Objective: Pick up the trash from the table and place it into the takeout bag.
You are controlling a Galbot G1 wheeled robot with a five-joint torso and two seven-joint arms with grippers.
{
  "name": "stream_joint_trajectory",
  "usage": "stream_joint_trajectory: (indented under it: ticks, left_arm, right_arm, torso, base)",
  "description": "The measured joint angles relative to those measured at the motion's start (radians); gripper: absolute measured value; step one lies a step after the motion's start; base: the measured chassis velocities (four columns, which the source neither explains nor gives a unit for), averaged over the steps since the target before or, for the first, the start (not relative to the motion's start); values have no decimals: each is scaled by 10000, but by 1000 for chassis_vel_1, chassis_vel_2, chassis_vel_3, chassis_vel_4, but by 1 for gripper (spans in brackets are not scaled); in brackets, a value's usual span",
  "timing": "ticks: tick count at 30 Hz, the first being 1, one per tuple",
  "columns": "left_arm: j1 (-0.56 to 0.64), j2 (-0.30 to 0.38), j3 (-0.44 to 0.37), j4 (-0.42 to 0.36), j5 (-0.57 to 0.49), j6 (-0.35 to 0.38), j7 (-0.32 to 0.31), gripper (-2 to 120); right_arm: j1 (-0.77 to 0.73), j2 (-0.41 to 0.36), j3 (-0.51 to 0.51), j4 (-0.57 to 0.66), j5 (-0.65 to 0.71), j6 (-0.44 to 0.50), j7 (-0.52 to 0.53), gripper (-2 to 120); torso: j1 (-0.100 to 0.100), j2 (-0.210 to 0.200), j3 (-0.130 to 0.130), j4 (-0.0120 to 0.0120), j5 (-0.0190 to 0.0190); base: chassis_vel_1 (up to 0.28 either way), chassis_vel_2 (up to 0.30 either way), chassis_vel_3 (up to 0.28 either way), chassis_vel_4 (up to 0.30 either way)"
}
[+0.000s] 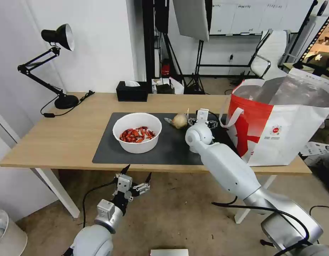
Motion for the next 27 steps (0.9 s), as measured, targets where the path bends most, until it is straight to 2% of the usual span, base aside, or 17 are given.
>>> stream_joint_trajectory:
  ticks: [27]
  left_arm:
    - [-19, -50, 36, -20, -132, 16, -21, 100]
  right_arm:
    - [446, 175, -123, -933, -212, -553, -1231, 100]
  torso:
    - [0, 1, 0, 1, 0]
  base:
    - [0, 0, 0, 0]
